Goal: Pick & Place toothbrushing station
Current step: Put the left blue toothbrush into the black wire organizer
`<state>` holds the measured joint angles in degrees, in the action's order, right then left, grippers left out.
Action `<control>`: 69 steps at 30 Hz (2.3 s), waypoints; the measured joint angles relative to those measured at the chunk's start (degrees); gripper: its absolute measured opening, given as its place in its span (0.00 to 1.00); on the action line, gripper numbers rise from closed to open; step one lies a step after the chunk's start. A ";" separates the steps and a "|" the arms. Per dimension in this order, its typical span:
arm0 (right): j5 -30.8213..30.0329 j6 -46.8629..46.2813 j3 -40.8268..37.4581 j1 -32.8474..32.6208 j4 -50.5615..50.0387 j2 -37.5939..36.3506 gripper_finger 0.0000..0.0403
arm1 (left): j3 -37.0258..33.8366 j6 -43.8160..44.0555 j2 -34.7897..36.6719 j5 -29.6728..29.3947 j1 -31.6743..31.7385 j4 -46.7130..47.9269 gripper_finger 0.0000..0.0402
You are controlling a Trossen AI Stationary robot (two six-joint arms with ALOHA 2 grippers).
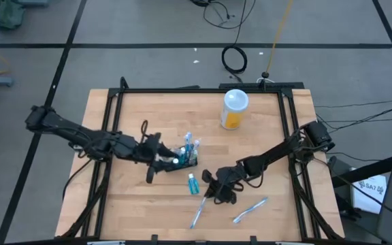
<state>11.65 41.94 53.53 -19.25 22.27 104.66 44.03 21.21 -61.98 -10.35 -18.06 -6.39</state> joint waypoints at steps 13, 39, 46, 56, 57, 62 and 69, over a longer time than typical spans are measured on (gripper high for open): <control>-20.73 19.79 5.89 -2.26 -9.83 -0.04 0.04 | -0.02 15.80 -6.04 8.33 -1.16 -7.33 0.45; -20.63 29.27 5.87 -2.99 1.84 -0.13 0.05 | 6.21 20.57 -8.95 -8.64 -15.49 6.58 0.45; -20.64 28.86 5.87 -2.94 2.19 -0.13 0.05 | 12.11 20.98 -13.70 -9.46 -16.91 11.85 0.45; -20.64 28.82 5.87 -2.96 2.83 -0.13 0.05 | 26.86 25.17 -25.10 -10.42 -17.31 29.67 0.32; -20.64 28.82 5.87 -2.98 2.83 -0.13 0.05 | 26.86 26.28 -26.23 -10.49 -17.31 29.24 0.31; -20.64 28.82 5.87 -3.51 2.83 -0.13 0.05 | 26.80 33.30 -31.56 -8.61 -17.15 28.90 0.27; -20.62 27.97 5.87 -4.94 3.24 -0.13 0.05 | 26.80 39.49 -35.40 -6.38 -15.29 28.87 0.29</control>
<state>-8.97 69.91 59.40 -24.19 25.52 104.53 70.83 60.70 -97.38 -16.73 -33.35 22.48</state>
